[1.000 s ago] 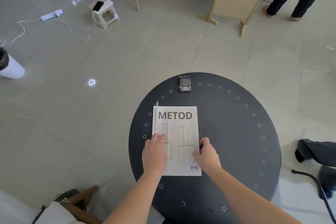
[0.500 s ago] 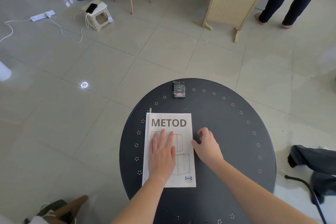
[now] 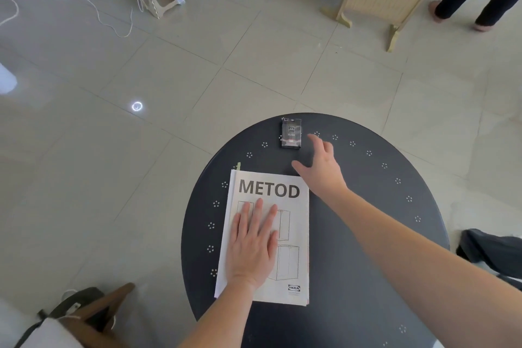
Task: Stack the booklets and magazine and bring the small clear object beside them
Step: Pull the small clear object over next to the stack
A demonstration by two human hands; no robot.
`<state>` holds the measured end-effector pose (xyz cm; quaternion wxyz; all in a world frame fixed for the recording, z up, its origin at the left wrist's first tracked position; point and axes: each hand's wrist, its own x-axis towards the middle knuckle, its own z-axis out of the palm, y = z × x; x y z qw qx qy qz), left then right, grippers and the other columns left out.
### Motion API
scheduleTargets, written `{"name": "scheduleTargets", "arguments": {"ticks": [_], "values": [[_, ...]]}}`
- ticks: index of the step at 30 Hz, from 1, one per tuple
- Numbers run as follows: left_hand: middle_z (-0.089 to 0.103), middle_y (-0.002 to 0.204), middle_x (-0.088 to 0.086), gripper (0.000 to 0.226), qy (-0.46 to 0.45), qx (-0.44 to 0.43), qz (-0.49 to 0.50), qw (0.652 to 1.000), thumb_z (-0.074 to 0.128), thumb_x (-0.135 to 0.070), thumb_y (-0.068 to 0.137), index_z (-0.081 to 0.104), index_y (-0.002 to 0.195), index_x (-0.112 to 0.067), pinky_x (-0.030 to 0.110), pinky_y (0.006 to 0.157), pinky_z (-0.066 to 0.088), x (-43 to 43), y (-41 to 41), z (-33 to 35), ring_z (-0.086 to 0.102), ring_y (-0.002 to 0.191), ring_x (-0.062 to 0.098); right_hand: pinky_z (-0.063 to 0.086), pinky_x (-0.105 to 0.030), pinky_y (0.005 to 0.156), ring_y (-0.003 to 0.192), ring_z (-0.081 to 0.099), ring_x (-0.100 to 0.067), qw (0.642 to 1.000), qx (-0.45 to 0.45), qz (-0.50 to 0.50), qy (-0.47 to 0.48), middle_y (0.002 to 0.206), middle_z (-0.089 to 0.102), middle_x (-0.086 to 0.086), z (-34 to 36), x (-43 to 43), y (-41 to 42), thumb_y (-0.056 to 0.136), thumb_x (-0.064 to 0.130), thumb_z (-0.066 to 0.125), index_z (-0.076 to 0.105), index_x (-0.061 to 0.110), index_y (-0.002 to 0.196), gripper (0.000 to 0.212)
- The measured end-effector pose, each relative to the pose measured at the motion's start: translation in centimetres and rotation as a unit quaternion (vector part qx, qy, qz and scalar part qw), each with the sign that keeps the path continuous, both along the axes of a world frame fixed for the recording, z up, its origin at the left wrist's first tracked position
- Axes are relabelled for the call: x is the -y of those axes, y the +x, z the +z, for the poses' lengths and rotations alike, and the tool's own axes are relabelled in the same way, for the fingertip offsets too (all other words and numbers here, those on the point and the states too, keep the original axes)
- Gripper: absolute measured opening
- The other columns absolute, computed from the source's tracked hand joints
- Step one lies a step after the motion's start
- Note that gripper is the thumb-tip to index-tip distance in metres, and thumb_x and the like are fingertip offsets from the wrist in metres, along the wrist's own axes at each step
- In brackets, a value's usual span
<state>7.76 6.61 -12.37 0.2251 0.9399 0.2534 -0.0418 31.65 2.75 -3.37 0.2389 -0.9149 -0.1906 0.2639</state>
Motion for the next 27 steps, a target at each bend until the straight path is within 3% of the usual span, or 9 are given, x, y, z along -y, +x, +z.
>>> {"name": "scheduleTargets", "arguments": {"ticks": [6,14,27], "values": [[0.001,0.182,0.0,0.066,0.04,-0.02,-0.009,0.999,0.023,-0.054,0.113,0.0,0.172,-0.038,0.053,0.135,0.013,0.2,-0.4,-0.1,0.001,0.168,0.031,0.05,-0.038,0.079,0.092,0.061,-0.028,1.0,0.019,0.022,-0.001,0.164,0.032,-0.004,-1.8,-2.1,2.4,0.091,0.044,0.076,0.027,0.03,0.164,0.09],[0.007,0.182,0.003,0.065,0.07,-0.045,-0.014,0.996,0.026,-0.051,0.113,0.006,0.173,-0.035,0.054,0.132,0.017,0.3,-0.7,-0.1,0.01,0.168,0.034,0.061,-0.046,0.087,0.118,0.066,-0.031,0.998,0.033,0.045,0.01,0.161,0.031,0.002,-3.6,-4.9,3.6,0.08,0.057,0.083,0.027,0.03,0.163,0.104],[0.011,0.182,0.004,0.066,0.091,-0.065,-0.014,0.994,0.029,-0.053,0.112,0.008,0.173,-0.035,0.054,0.131,0.016,0.5,-0.7,0.0,0.012,0.167,0.035,0.058,-0.046,0.088,0.122,0.066,-0.034,0.997,0.054,0.061,-0.01,0.165,0.032,0.005,-3.7,-6.3,4.5,0.082,0.051,0.081,0.035,0.021,0.159,0.095]]}}
